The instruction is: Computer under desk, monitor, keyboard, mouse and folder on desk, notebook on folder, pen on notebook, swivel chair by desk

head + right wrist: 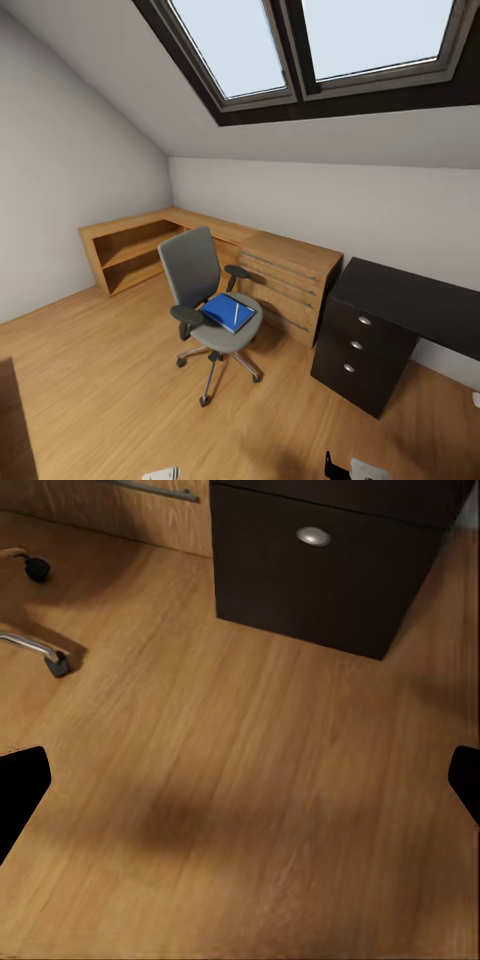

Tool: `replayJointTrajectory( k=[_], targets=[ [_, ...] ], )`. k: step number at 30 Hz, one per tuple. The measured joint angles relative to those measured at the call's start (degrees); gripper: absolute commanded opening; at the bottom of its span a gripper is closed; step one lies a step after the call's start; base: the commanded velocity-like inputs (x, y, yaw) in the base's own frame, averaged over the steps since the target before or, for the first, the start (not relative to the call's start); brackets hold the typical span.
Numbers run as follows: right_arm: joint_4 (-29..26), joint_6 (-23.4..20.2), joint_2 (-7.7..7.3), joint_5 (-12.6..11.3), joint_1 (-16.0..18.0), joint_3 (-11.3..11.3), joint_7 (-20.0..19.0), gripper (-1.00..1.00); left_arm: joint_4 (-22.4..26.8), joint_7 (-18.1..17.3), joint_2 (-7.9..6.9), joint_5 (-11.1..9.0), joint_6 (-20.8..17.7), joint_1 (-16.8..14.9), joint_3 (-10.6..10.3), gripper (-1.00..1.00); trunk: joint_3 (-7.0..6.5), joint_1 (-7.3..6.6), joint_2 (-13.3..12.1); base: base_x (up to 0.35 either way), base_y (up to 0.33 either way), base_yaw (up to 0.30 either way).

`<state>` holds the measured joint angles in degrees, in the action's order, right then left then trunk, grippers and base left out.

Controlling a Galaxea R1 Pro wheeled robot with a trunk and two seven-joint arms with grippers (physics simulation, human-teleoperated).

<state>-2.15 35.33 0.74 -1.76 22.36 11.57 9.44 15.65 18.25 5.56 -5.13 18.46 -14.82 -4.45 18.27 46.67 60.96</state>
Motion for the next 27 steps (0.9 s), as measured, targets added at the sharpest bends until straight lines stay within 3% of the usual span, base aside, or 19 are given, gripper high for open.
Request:
replayJointTrajectory(
  k=[19,27],
  targets=[
    [0.0,0.0,0.01,0.1,0.0,0.0,-0.1,1.0,-0.2,0.0,0.01,0.0,0.1,0.0,0.1,1.0,-0.81,0.0,0.0,-0.336,0.0,-0.266],
    [0.1,0.0,0.03,2.9,0.0,-0.2,-0.2,1.0,-0.2,0.0,0.01,-0.1,0.5,0.0,0.2,1.0,-1.03,-0.02,0.0,-0.195,0.0,-0.28]
  ],
)
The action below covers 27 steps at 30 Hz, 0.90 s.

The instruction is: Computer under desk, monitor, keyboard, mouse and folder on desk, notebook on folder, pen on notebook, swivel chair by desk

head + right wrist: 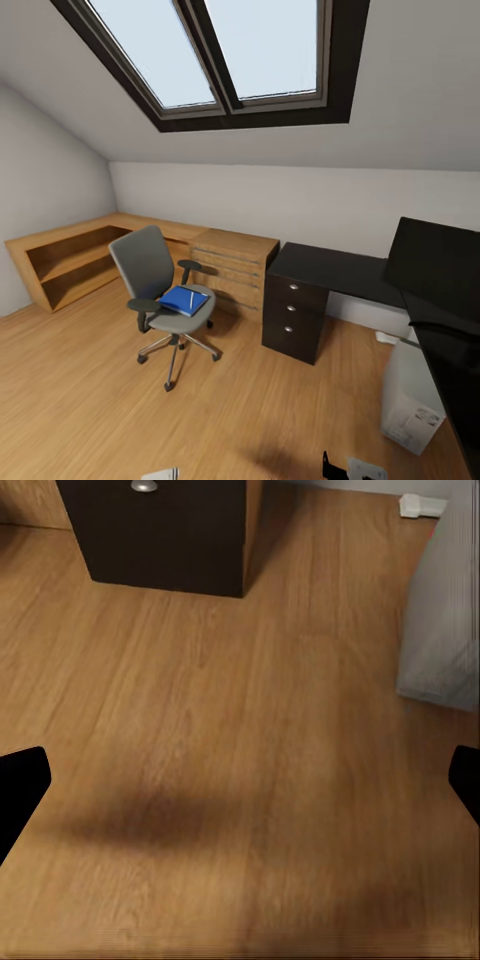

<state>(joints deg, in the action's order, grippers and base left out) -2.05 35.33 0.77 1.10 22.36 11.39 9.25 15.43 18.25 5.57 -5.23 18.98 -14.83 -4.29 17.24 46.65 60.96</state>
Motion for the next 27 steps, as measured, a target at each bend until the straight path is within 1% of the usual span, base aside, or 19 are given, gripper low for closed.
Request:
replayJointTrajectory(
  k=[2,5,10,27],
  targets=[
    [0.0,0.0,0.0,0.5,0.0,0.0,0.0,1.0,0.0,0.0,0.0,0.0,0.1,0.0,0.0,1.0,-0.01,0.0,0.0,-0.049,0.0,-0.29],
    [0.0,0.0,0.0,1.2,0.0,0.0,-0.1,1.0,0.1,0.1,0.0,0.0,0.1,0.0,0.0,1.0,-0.5,-0.66,-1.2,-0.02,0.0,-0.249],
    [0.1,0.0,0.07,1.5,0.0,0.0,-0.1,1.0,0.1,0.3,0.0,0.0,0.1,0.0,0.0,1.0,-1.09,-1.76,-3.2,-0.007,0.0,-0.164],
    [0.4,0.0,0.04,1.6,0.0,0.0,-0.1,1.0,0.2,0.6,0.5,0.0,0.0,0.0,-0.1,1.0,-2.88,-5.5,-10.0,-0.001,0.0,-0.019]
  ],
)
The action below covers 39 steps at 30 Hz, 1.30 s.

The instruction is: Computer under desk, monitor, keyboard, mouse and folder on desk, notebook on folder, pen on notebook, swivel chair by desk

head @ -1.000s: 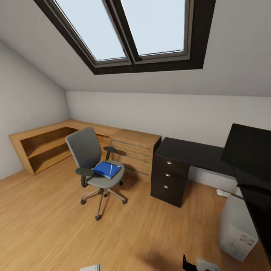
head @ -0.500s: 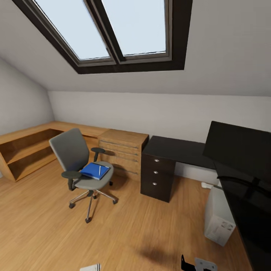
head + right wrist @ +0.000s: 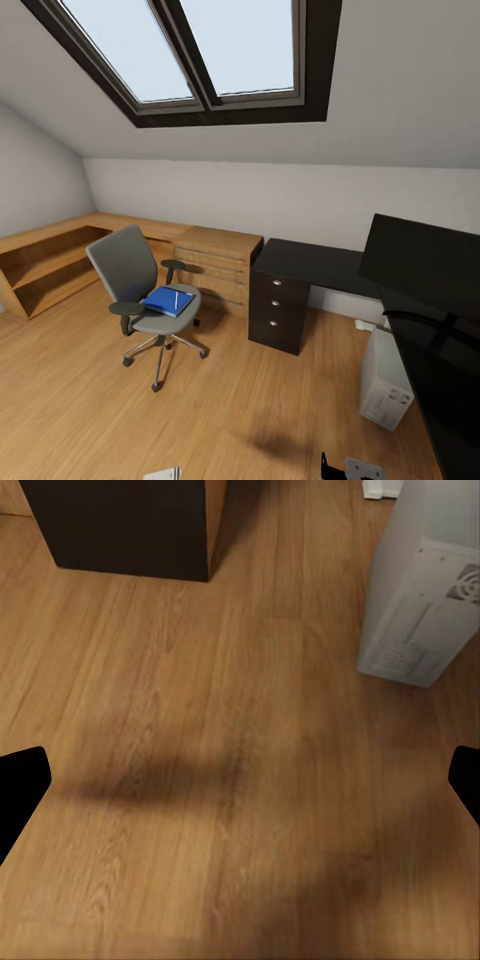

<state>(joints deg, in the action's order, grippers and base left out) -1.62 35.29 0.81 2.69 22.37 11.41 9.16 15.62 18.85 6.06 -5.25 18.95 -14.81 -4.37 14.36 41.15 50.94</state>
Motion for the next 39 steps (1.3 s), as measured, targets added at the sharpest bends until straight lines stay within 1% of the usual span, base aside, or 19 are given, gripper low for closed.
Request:
replayJointTrajectory(
  k=[6,19,20,21,23,25,26,28,29,30,31,34,35,37,38,39],
  targets=[
    [0.1,0.0,-0.03,0.0,0.0,0.0,0.0,1.0,0.1,0.1,0.46,0.0,0.0,0.0,0.0,1.0,-0.98,-1.32,-2.4,0.0,0.0,0.0],
    [0.2,0.0,-0.03,0.1,0.0,0.0,0.0,1.0,0.1,0.1,0.5,0.0,0.0,0.0,0.0,1.0,-3.3,-4.18,-7.6,0.0,0.0,0.0],
    [0.1,0.1,-0.03,0.5,0.0,-0.1,-0.1,1.0,0.1,0.0,0.49,0.0,0.0,0.0,0.0,1.0,-3.48,-4.4,-8.0,0.0,0.0,0.0],
    [-0.1,0.2,-0.03,1.7,0.0,-0.5,-0.1,1.0,0.2,0.0,0.5,0.0,-0.1,0.0,-0.1,1.0,-3.66,-4.62,-8.4,0.0,0.0,0.0],
    [-0.4,0.5,0.0,2.9,0.0,-1.0,-0.1,1.0,0.9,0.0,0.52,0.0,-0.2,0.0,-0.1,1.0,-4.02,-5.06,-9.2,0.0,0.0,0.0],
    [-0.9,1.0,0.02,4.1,0.0,-1.3,0.0,1.0,2.3,-0.1,0.55,0.1,-0.4,0.0,-0.1,1.0,-4.38,-5.5,-10.0,0.0,0.0,0.0],
    [-1.8,1.5,0.04,4.8,0.0,-1.5,0.1,1.0,4.4,-0.2,0.63,0.1,-0.8,0.0,-0.2,1.0,-4.57,-5.72,-10.4,0.0,0.0,0.0],
    [-3.3,1.8,0.14,5.3,0.0,-1.6,0.2,1.0,7.1,-0.2,0.67,0.1,-1.6,0.0,-0.2,1.0,-4.93,-6.16,-11.2,0.0,0.0,0.0],
    [-5.6,1.9,0.28,5.6,0.0,-1.7,0.2,1.0,10.1,-0.2,0.71,0.1,-3.2,0.0,-0.2,1.0,-5.12,-6.38,-11.6,0.0,0.0,0.0],
    [-10.5,1.1,0.82,5.9,0.0,-1.7,0.3,1.0,15.3,-0.3,0.75,0.2,-7.9,0.0,-0.2,1.0,-5.31,-6.6,-12.0,0.0,0.0,0.0],
    [-14.8,-1.1,1.35,6.0,0.0,-1.7,0.4,1.0,19.6,-0.2,0.75,0.1,-12.2,0.0,-0.3,1.0,-5.48,-6.82,-12.4,0.0,0.0,0.0],
    [-22.6,-7.6,2.41,6.0,0.0,-1.7,0.5,1.0,26.3,-0.1,0.77,0.2,-18.2,0.0,-0.4,1.0,-6.02,-7.48,-13.7,0.0,0.0,0.0],
    [-29.0,-13.4,3.29,6.0,0.0,-1.7,0.7,1.0,30.8,0.2,0.8,0.2,-21.2,0.0,-0.4,1.0,-6.21,-7.7,-14.1,0.0,0.0,0.0],
    [-37.2,-20.4,4.4,6.0,0.0,-1.6,0.6,1.0,35.6,0.9,0.83,0.2,-24.0,0.0,-0.6,1.0,-6.56,-8.14,-14.9,0.0,0.0,0.0],
    [-45.3,-37.7,6.61,5.6,0.0,-1.5,0.5,1.0,43.5,2.9,1.72,0.0,-30.7,0.0,-1.0,1.0,-6.72,-8.36,-15.3,0.0,0.0,0.0],
    [-56.1,-46.8,7.18,5.5,0.0,-1.6,0.5,1.0,51.0,3.4,2.28,0.2,-34.1,0.0,-1.0,1.0,-6.92,-8.59,-15.7,0.0,0.0,0.0]
  ],
)
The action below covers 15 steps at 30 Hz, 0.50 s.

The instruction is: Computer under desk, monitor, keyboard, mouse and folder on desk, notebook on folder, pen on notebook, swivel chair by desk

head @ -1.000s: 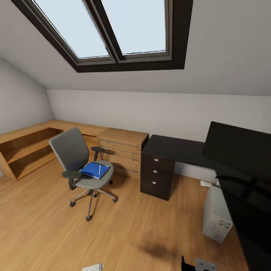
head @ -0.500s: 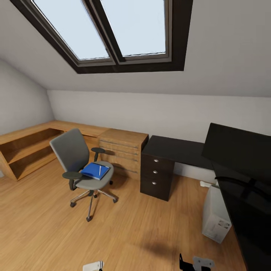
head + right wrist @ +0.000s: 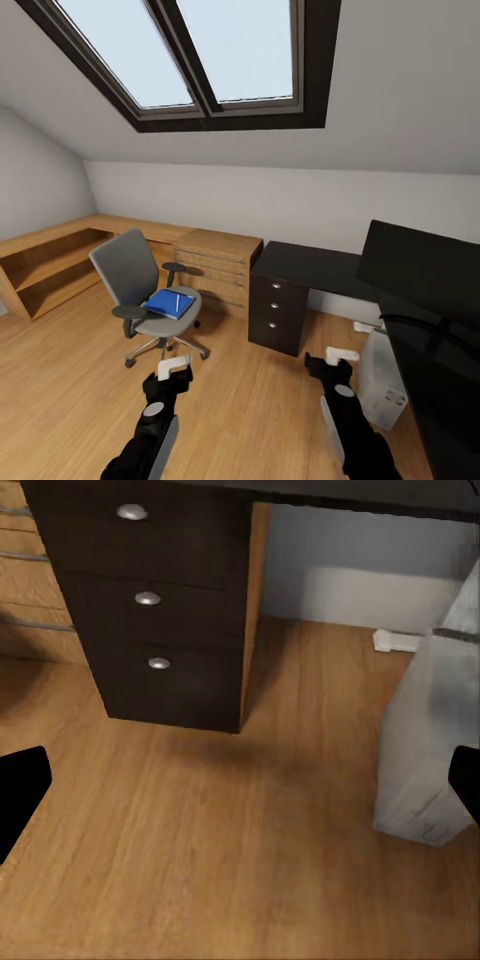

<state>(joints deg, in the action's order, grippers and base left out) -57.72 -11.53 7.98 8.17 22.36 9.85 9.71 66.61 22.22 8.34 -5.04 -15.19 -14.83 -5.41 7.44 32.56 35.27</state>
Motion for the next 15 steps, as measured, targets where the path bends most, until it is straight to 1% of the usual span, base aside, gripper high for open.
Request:
replayJointTrajectory(
  k=[1,2,3,4,6,7,8,9,11,12,15],
  targets=[
    [-8.8,-3.3,0.18,0.1,0.0,0.0,0.0,1.0,0.7,0.2,0.19,-0.1,-1.7,0.0,0.1,1.0,-0.19,-0.22,-0.4,0.0,0.0,0.0],
    [-10.8,-6.0,0.33,0.0,0.0,-0.1,0.0,1.0,2.3,0.3,0.35,-0.1,-3.3,0.0,0.1,1.0,-0.36,-0.44,-0.8,0.0,0.0,0.0],
    [-16.0,-12.3,0.67,-0.7,-0.1,0.0,0.0,1.0,6.3,0.6,0.69,-0.1,-7.3,0.0,0.2,1.0,-0.55,-0.66,-1.2,0.0,0.0,0.0],
    [-17.6,-14.0,0.74,-1.3,-0.5,0.0,0.1,1.0,7.5,0.7,0.77,-0.1,-8.5,0.0,0.3,1.0,-0.72,-0.88,-1.6,0.0,0.0,0.0],
    [-18.6,-15.1,0.75,-1.6,-1.3,0.0,0.1,1.0,8.1,0.8,0.72,-0.1,-9.2,0.1,0.3,1.0,-1.07,-1.32,-2.4,0.0,0.0,0.0],
    [-19.4,-15.8,0.7,-1.8,-2.5,0.0,0.1,1.0,8.5,0.8,0.57,-0.1,-9.6,0.2,0.4,1.0,-1.25,-1.54,-2.8,0.0,0.0,0.0],
    [-21.4,-16.4,0.58,-2.0,-4.5,0.0,0.1,1.0,9.0,0.9,-0.04,0.0,-10.0,0.6,0.5,1.0,-1.43,-1.76,-3.2,0.0,0.0,0.0],
    [-22.3,-16.5,0.55,-2.1,-5.2,0.0,0.0,1.0,9.1,0.9,-0.33,-0.1,-9.9,0.7,0.5,1.0,-1.62,-1.98,-3.6,0.0,0.0,0.0],
    [-22.8,-16.5,0.55,-2.2,-5.6,0.0,0.0,1.0,9.2,1.0,-0.5,-0.1,-9.7,0.8,0.5,1.0,-1.98,-2.42,-4.4,-0.01,0.0,0.0],
    [-23.3,-16.5,0.57,-2.3,-6.0,0.0,0.0,1.0,9.2,1.0,-0.58,-0.2,-9.6,1.7,0.5,1.0,-2.16,-2.64,-4.8,-0.049,0.0,0.0],
    [-23.6,-16.6,0.65,-2.3,-6.2,0.0,0.0,1.0,9.2,1.0,-0.55,-0.2,-9.5,2.5,0.4,1.0,-2.7,-3.28,-6.0,-0.163,0.0,0.0]
  ],
)
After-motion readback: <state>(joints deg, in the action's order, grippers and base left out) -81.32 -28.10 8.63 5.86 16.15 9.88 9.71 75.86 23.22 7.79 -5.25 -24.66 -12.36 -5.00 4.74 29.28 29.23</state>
